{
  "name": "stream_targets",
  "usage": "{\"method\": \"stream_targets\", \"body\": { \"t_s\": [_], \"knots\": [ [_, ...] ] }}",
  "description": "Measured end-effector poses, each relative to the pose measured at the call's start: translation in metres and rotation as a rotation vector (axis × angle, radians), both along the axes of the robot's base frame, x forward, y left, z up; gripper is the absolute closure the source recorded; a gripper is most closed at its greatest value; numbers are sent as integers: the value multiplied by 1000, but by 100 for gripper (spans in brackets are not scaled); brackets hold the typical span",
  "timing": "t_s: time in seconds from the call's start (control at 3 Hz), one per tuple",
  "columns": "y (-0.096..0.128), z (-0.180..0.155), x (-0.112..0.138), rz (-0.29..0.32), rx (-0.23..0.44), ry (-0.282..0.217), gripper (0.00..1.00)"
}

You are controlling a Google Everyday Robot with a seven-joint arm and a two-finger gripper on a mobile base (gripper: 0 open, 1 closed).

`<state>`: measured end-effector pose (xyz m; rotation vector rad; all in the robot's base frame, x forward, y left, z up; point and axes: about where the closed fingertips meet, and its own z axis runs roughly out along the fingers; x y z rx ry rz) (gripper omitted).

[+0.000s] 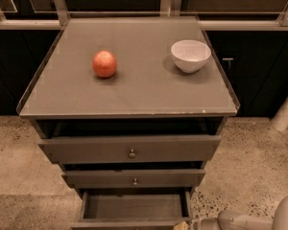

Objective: Close bottom drawer

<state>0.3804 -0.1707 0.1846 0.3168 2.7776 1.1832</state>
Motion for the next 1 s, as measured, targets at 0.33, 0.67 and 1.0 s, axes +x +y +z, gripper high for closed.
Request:
{"method": "stream_targets", "body": {
  "t_s": [0.33,0.67,1.0],
  "knots": [
    [8,6,15,-4,16,-35,100],
    [18,19,33,0,33,-94,100],
    [18,19,33,0,33,-94,100]
  ]
}}
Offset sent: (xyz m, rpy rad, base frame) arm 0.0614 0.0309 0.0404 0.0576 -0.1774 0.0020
